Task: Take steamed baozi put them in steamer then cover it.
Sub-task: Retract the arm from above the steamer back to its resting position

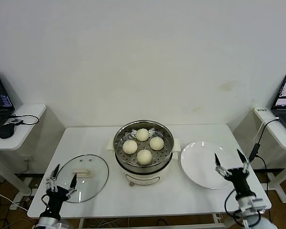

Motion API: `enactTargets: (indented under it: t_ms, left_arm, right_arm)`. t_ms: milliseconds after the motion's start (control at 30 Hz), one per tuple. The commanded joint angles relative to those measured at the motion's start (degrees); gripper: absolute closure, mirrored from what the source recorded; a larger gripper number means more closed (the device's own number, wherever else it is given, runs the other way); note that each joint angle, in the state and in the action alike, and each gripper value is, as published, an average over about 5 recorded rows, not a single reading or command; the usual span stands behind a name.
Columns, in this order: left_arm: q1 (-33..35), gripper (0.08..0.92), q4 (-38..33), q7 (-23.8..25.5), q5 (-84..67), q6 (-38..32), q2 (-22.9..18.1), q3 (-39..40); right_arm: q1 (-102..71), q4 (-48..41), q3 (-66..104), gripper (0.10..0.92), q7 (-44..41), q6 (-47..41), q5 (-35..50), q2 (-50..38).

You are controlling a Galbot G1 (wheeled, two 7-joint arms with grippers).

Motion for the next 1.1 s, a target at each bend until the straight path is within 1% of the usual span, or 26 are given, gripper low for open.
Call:
enactTargets:
  t_ms: [33, 233, 367, 567, 933, 1100]
  left_arm:
    - [-4.64, 0.177, 12.37, 2.52, 30.34, -1.9, 3.45, 0.63]
    - [-8.78, 0.177, 15.59, 2.85, 30.68, -1.77, 4.5, 0.56]
    - [-10.85, 0.177, 16.57, 2.47, 30.36, -2.08, 5.07, 0.91]
    - [-13.68, 0.177, 17.12, 3.17, 29.94, -2.12, 5.51, 1.76]
    - [-20.51, 0.177, 21.52, 4.18, 29.6, -2.39, 5.8, 3.6]
    - [-22.14, 0.177, 22.85, 4.83, 29.56, -2.44, 5.46, 4.46]
  right_arm:
    - [-6.83, -1.38, 6.16, 0.203, 0.86, 5.42, -4.94, 5.06]
    - [-7.07, -1.65, 6.03, 0.203, 1.16, 5.58, -5.32, 5.63]
    - [-7.08, -1.9, 5.36, 0.203, 1.52, 5.86, -6.79, 6.33]
    - [-6.94, -2.56, 4.53, 0.203, 2.06, 6.1, -8.38, 7.28]
    - [-7.18, -3.17, 4.79, 0.203, 2.62, 6.37, -9.72, 7.83]
    - [-7.18, -3.36, 4.78, 0.203, 2.62, 6.18, -9.93, 7.92]
